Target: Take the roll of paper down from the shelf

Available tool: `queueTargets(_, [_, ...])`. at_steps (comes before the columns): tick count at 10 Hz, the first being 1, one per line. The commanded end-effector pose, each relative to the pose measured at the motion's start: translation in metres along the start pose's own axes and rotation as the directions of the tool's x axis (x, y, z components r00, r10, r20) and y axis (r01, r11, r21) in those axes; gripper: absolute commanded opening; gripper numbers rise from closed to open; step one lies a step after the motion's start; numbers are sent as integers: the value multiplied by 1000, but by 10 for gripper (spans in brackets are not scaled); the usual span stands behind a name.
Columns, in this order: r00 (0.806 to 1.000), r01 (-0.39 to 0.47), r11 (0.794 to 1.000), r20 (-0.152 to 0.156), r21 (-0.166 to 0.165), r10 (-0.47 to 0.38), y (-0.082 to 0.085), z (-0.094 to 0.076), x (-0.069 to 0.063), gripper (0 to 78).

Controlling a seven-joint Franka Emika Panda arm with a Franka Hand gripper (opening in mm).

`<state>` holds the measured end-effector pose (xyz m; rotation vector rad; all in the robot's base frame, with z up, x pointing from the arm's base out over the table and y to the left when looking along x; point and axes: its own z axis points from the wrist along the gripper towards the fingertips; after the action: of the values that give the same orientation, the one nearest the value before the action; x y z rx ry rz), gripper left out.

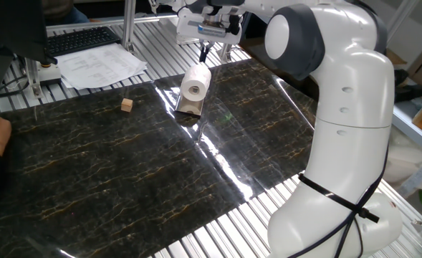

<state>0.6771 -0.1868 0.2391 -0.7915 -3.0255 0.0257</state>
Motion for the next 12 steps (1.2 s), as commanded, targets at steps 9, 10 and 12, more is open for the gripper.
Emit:
queueTargets(9, [999,-18,1000,-34,-14,17,-1,-2,-3,0])
queueTargets(10, [999,-16,1000,-36,-20,16,-1,-2,-3,0])
queueTargets(12, [999,-7,1000,-37,-23,6,-1,0,-4,0])
